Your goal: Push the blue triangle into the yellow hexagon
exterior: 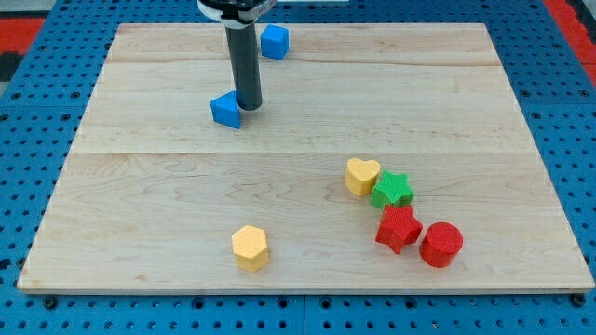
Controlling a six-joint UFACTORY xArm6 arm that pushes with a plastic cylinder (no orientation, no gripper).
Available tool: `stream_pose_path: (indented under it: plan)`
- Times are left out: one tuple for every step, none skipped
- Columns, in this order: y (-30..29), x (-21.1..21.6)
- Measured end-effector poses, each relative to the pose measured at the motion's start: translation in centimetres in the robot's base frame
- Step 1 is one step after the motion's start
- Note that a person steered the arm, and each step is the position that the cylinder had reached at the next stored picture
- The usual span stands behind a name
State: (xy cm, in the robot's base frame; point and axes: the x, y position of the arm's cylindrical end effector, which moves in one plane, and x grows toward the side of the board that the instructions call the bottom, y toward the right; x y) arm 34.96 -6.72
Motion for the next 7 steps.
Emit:
stream_pose_path:
  plan:
    - [-3.6,0.4]
    - [-4.3,5.1]
    - [-5.5,5.9]
    - [-8.4,4.8]
    - [-5.9,9.7]
    - [-3.7,13.3]
    - [-1.7,14.9]
